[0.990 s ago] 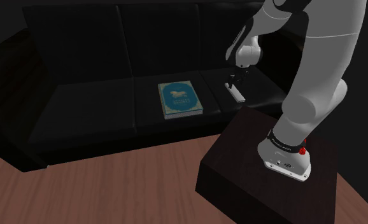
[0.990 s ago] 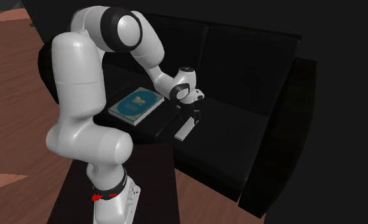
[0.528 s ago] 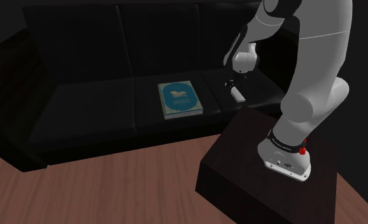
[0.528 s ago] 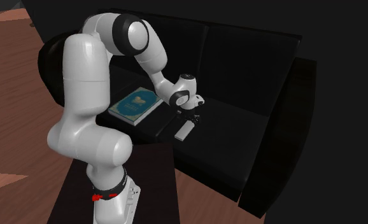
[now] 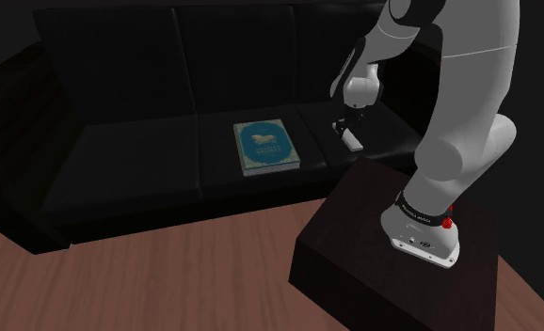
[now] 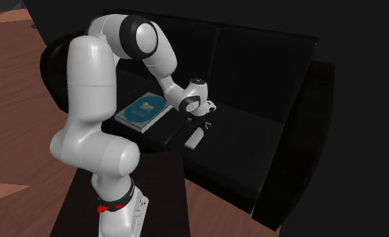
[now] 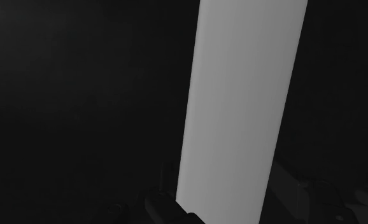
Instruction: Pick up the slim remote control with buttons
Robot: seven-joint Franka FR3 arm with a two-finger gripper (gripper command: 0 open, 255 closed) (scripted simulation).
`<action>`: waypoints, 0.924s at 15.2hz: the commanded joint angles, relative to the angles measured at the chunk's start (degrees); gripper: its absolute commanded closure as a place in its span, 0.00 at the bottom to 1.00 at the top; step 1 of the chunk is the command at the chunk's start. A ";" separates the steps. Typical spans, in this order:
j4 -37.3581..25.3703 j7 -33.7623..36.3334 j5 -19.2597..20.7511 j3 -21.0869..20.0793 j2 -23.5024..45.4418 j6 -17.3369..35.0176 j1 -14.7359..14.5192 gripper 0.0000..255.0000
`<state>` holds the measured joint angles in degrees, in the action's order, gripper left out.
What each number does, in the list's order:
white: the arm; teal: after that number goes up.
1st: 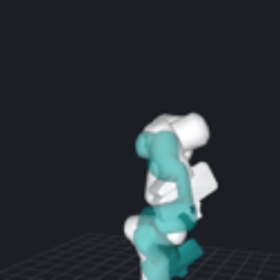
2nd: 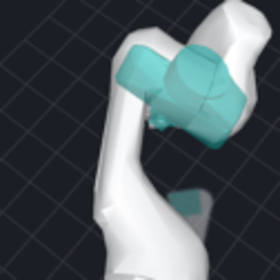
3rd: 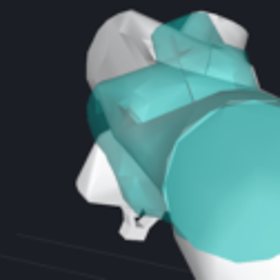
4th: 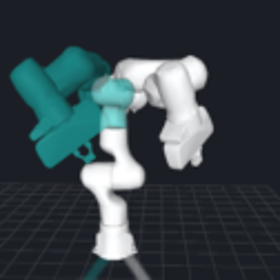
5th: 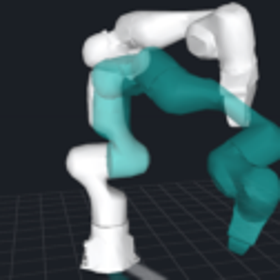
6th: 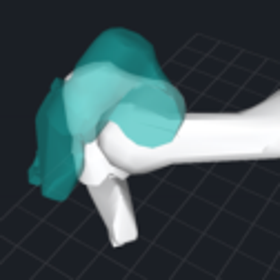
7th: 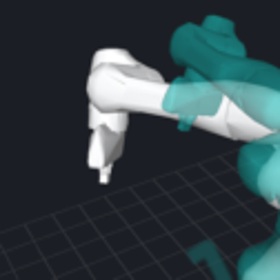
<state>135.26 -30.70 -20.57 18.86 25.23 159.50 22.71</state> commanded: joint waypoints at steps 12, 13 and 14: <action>1.56 4.29 5.80 5.06 -7.14 -5.45 -3.95 1.00; 1.65 4.80 6.52 5.55 -7.93 -6.08 -4.31 1.00; 1.73 5.31 7.25 6.04 -8.72 -6.73 -4.67 1.00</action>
<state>137.05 -25.94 -14.04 24.41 17.23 153.50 18.42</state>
